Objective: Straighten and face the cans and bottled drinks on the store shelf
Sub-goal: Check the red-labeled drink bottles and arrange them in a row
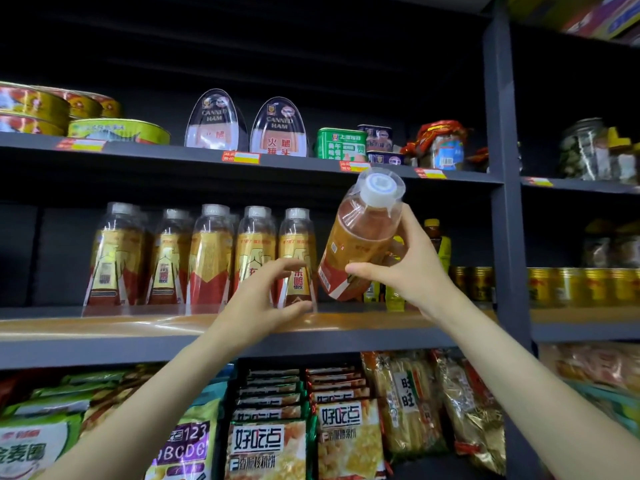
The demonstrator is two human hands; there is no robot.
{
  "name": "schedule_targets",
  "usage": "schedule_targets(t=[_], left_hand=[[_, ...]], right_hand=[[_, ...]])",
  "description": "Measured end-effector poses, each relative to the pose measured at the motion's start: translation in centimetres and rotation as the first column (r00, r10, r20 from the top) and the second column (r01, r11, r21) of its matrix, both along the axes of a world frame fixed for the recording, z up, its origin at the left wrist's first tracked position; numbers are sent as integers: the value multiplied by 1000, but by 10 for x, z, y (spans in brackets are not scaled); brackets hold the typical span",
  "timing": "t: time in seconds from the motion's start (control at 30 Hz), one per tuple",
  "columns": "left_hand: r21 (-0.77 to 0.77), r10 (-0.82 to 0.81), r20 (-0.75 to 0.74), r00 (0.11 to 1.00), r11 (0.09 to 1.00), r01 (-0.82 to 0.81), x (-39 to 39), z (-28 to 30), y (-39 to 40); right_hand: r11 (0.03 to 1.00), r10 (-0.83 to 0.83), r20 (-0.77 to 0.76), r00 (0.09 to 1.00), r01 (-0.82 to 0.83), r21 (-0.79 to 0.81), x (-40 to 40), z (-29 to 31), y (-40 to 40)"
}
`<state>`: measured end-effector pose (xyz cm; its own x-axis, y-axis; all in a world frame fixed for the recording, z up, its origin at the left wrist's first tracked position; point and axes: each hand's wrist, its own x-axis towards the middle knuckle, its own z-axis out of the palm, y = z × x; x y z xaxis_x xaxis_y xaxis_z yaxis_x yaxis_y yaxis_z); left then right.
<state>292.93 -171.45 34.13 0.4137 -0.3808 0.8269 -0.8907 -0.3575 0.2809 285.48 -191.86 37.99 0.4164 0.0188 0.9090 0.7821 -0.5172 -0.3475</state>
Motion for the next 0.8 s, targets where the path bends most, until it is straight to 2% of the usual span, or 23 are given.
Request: schedule_targets(t=[0.07,0.13,0.2,0.23,0.27,0.33,0.4,0.43,0.47,0.5,0.57,0.6,0.63,0.7,0.8], left_hand=[[16,-40,-44,998,999,41,-3,0,-8],[-13,-172,-193,966,985,172,-10,0,-15],[-141,-349,-366,863,937,319,-18,-3,-23],[-215,-410,-395,822,911,351,-22,-5,-27],[-270,-434,-377,818,897,351,-24,-7,-31],[-344,-378,-246,893,895,284,-26,-8,-40],[-370,-97,-28,995,926,80,-24,-4,-43],[-354,83,102,991,934,-42,-23,-2,-43],[-319,234,257,938,936,-146,-21,-1,-43],[-264,335,427,840,935,-239,-20,0,-42],[-147,373,663,650,915,-375,-19,-4,-41],[-87,342,695,633,913,-398,-17,-9,-40],[-28,301,686,662,921,-389,-18,-13,-38],[57,239,621,747,936,-347,-18,-21,-32],[96,254,543,800,928,-360,-14,-24,-18]], right_hand=[[998,48,-40,998,-46,52,0,0,-4],[945,276,-124,953,-246,214,0,-2,-8],[812,535,-179,826,-443,381,4,-6,-12],[755,609,-190,770,-489,437,6,-7,-14],[710,659,-196,726,-514,481,9,-8,-16],[662,698,-203,687,-511,549,11,-8,-16],[680,666,-248,704,-436,589,9,-7,-14],[670,677,-279,681,-415,616,9,-6,-13],[640,711,-300,636,-409,651,9,-6,-11],[600,748,-310,587,-399,693,10,-5,-10],[509,804,-279,525,-365,780,14,-5,-10],[473,816,-251,521,-351,808,15,-7,-11],[460,814,-227,535,-355,814,19,-9,-14],[488,785,-199,587,-387,782,24,-13,-20],[505,770,-157,618,-442,742,27,-16,-27]])
